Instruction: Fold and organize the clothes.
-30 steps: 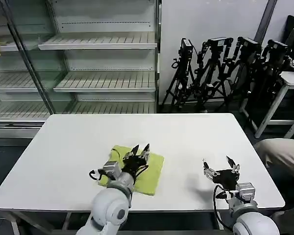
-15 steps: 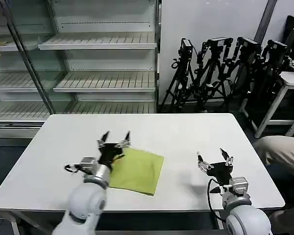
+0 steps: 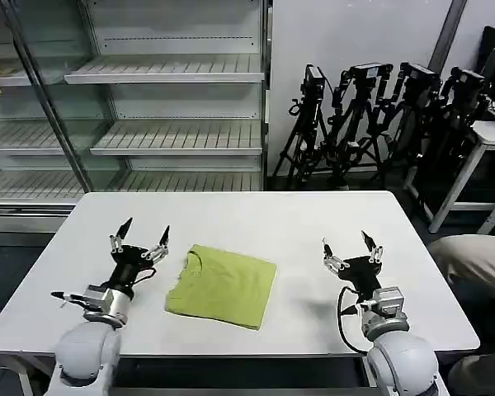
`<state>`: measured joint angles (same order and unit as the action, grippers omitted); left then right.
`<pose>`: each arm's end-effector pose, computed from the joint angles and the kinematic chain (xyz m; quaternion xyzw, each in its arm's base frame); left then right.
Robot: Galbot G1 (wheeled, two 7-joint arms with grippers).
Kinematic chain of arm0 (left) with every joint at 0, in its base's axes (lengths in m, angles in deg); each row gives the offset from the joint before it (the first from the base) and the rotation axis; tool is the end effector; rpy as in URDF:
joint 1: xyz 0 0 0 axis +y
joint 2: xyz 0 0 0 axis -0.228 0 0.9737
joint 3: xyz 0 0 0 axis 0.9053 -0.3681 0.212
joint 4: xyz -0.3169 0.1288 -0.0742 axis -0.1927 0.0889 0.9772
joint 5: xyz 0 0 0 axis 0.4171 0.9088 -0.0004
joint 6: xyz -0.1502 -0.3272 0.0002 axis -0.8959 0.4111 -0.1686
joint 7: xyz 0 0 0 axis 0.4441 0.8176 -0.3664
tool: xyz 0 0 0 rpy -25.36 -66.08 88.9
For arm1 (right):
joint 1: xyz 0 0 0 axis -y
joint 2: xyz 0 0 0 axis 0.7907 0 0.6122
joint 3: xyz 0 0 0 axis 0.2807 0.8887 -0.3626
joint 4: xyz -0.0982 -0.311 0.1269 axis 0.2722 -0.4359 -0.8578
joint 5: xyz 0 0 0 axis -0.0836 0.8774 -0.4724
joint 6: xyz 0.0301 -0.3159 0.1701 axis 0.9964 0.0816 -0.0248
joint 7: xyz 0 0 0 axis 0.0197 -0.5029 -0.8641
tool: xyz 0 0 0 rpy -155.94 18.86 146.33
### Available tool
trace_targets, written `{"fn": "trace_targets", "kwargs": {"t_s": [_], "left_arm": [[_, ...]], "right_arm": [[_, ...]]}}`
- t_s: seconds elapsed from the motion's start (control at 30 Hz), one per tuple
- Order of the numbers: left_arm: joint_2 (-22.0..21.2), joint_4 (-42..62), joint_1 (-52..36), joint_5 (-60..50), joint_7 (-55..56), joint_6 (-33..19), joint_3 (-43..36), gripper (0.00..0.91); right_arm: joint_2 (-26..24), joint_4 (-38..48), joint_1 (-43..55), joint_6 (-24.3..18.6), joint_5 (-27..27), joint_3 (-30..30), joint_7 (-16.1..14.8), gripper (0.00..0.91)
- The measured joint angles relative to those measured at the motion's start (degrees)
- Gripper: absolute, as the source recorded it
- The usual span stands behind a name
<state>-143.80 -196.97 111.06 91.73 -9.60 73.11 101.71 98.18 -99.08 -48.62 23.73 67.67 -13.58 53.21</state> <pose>0.3050 0.0937 -0.2578 0.0633 0.9910 0.1035 0.0561 0.2713 -0.0311 -0.2183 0.0373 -0.9943 0.0977 0.0228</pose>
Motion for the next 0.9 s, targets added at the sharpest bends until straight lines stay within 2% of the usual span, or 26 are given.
{"fn": "trace_targets", "kwargs": {"t_s": [0.6, 0.9], "left_arm": [[-0.3, -1.7, 4.7, -3.5, -5.4, -6.2, 6.8, 0.907], [-0.8, -2.4, 5.9, -4.8, -4.6, -9.0, 6.8, 0.907]], "right_arm": [[-0.5, 0.5, 0.5, -2.1, 3.8, 0.9, -0.4, 0.907], [-1.1, 1.0, 0.0, -3.7, 5.1, 0.9, 0.1, 0.907]]}}
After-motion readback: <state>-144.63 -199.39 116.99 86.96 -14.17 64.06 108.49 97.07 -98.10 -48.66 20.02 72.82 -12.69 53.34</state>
